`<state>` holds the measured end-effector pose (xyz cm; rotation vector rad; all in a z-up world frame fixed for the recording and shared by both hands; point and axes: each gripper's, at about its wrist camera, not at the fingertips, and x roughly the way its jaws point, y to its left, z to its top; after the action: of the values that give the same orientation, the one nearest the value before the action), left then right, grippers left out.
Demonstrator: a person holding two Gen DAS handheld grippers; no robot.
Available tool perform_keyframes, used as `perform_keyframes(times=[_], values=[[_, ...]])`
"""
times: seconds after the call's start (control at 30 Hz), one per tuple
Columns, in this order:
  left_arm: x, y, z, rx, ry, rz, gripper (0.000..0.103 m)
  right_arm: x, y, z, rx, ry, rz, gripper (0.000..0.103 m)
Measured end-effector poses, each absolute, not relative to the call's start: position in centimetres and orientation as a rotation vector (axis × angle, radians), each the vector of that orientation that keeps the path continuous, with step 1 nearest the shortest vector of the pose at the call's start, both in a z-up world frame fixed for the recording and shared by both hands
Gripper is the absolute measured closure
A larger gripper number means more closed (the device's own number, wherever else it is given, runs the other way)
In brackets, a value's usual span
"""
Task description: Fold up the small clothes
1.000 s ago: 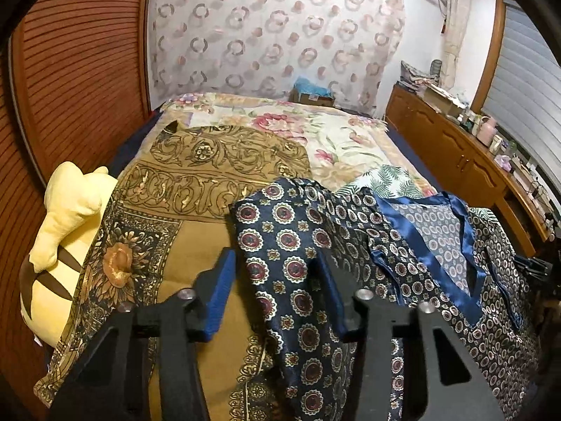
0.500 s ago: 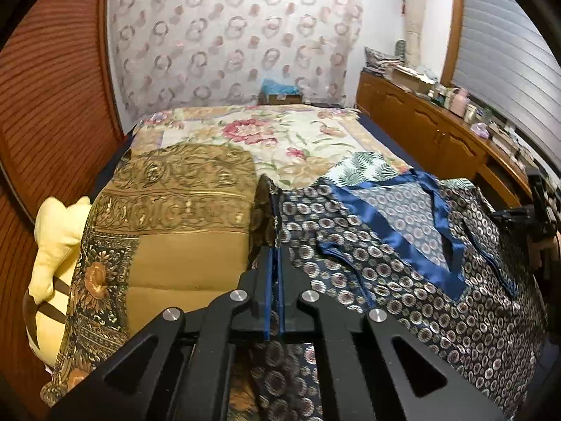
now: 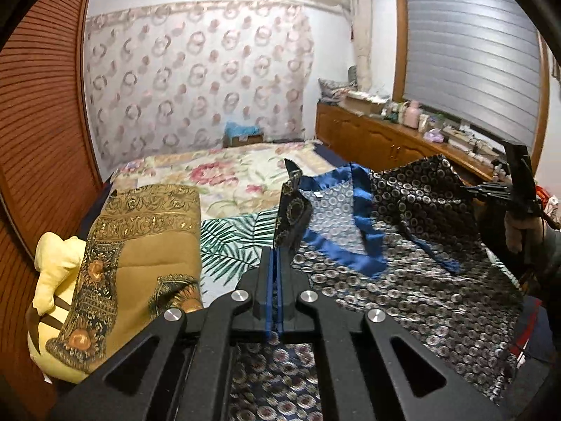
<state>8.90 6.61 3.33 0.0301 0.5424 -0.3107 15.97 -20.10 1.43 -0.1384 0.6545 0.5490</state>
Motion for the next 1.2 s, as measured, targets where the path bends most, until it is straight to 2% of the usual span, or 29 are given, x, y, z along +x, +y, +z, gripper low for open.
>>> perform_keyframes(times=[0.17,0.43,0.83,1.03,1.1,1.17,1.2], values=[[5.0,7.1,2.9,-0.008,0.506,-0.316,0.101,11.0,-22.1,2.8,-0.141,0.599,0.562,0.102],[0.1,8.8,0.1,-0.044,0.549,-0.297,0.101,5.2,-25.0,1.4,-0.133,0.614,0.565,0.102],[-4.3,11.3,-0.9,-0.037,0.612,-0.25,0.101,0.5,-29.2,0.4,-0.134,0.794,0.484,0.102],[-4.4,12.3,-0.7,-0.022,0.648,-0.198,0.1,0.6,-28.0,1.7,-0.155,0.751,0.443,0.102],[-4.3,12.5,-0.2,-0.016,0.638,-0.188,0.096,-0.3,-28.0,2.0,-0.156,0.738,0.444,0.102],[-4.1,12.7,0.3,-0.005,0.617,-0.177,0.069,-0.3,-27.6,3.0,-0.166,0.719,0.445,0.098],[-4.0,12.7,0.4,-0.007,0.606,-0.177,0.063,-0.9,-27.8,2.9,-0.175,0.71,0.438,0.098]])
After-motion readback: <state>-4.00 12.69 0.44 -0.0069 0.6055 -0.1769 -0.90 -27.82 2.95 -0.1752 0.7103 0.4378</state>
